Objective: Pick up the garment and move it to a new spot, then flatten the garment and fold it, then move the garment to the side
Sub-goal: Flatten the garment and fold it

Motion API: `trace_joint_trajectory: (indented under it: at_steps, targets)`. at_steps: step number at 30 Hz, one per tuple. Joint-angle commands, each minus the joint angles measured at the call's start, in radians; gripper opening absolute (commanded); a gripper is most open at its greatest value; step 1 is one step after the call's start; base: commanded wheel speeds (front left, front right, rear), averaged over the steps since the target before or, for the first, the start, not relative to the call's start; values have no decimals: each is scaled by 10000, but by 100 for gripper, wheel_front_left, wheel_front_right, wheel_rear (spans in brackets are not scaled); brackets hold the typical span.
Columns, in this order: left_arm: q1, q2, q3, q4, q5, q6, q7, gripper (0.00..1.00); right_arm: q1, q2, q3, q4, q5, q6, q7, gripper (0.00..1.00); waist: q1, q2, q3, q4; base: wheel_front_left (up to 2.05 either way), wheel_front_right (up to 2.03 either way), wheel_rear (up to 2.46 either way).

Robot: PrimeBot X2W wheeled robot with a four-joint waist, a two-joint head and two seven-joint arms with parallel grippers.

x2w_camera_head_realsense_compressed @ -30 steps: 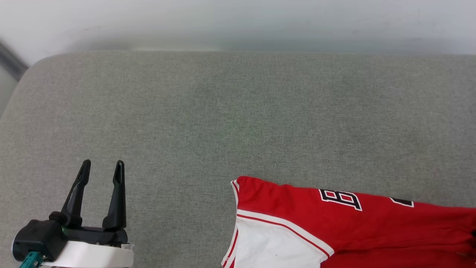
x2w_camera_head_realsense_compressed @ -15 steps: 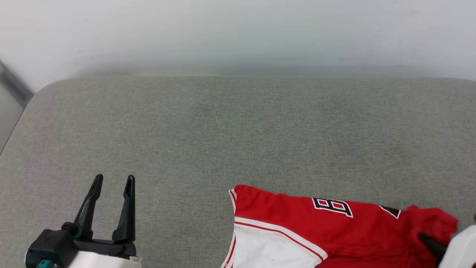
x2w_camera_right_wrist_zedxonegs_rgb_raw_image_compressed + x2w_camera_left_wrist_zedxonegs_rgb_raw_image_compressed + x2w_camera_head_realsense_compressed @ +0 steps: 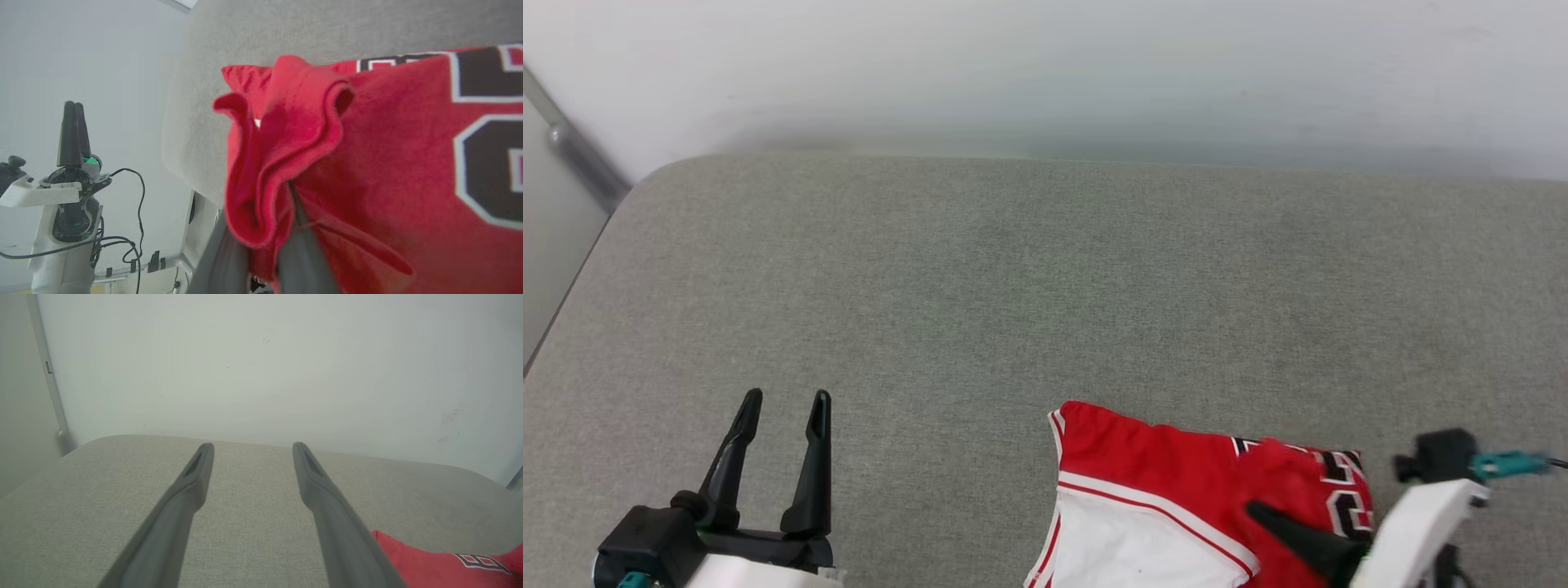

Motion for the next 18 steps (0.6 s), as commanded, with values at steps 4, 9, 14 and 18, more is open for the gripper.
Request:
trace_joint_trajectory:
  at_steps: [4, 9, 14, 18]
  targets:
    - [-138, -23, -129, 98, -46, -14, -22, 100, -664, 39, 1450, 774, 705, -4, -945, 0, 0, 0, -8, 194, 0, 0, 0]
    - [-153, -59, -285, 160, -98, -15, -22, 100, -1491, 39, 2425, 2078, 1078, -4, -2039, 0, 0, 0, 7, 409, 0, 0, 0]
    - [-152, -33, -275, 195, -154, -15, -22, 100, -2360, 35, 3043, 3694, 1123, -4, -2793, 0, 0, 0, 55, 588, 0, 0, 0]
    - [-169, -15, -276, 245, -147, -15, -23, 100, -2725, 43, 3768, 4473, 1348, -2, -3131, 100, 0, 0, 44, 693, 0, 0, 0]
